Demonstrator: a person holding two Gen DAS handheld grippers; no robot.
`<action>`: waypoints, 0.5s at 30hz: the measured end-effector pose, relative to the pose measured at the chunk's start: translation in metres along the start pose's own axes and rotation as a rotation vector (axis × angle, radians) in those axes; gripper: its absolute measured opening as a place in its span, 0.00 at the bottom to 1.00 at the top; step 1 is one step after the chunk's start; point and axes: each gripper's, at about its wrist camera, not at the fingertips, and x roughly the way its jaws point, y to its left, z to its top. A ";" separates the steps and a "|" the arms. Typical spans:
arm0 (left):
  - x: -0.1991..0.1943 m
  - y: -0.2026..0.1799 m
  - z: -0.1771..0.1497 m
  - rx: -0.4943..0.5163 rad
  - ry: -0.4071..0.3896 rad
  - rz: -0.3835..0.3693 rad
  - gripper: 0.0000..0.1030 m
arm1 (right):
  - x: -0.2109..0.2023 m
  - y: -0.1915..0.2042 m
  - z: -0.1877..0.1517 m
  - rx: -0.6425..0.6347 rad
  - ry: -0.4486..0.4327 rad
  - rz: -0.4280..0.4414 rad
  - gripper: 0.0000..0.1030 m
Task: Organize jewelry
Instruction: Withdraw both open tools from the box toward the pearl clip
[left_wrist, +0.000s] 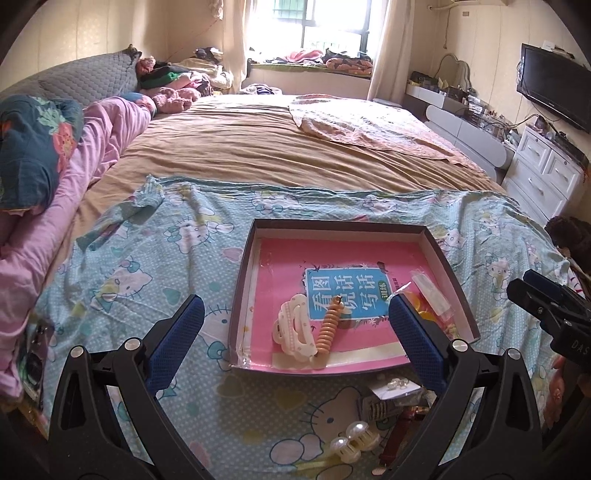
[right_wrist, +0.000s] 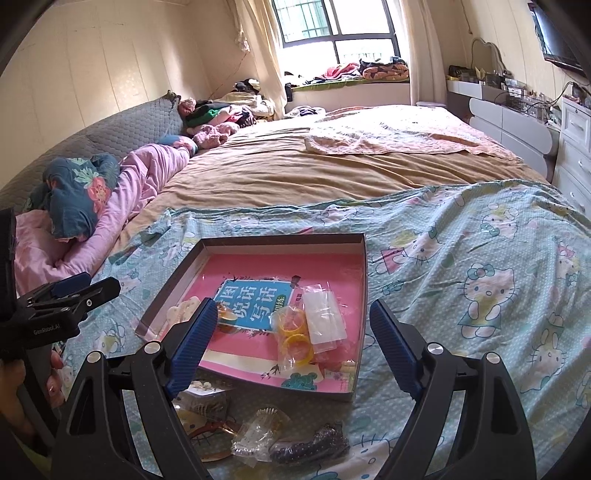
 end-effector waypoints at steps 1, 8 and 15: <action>-0.003 0.000 -0.001 0.002 -0.003 0.001 0.91 | -0.002 0.000 0.000 0.000 -0.003 0.000 0.81; -0.015 0.003 -0.010 -0.006 -0.011 -0.007 0.91 | -0.016 0.003 -0.003 -0.009 -0.017 -0.004 0.81; -0.025 0.007 -0.019 -0.022 -0.008 -0.023 0.91 | -0.029 0.004 -0.007 -0.017 -0.028 -0.007 0.81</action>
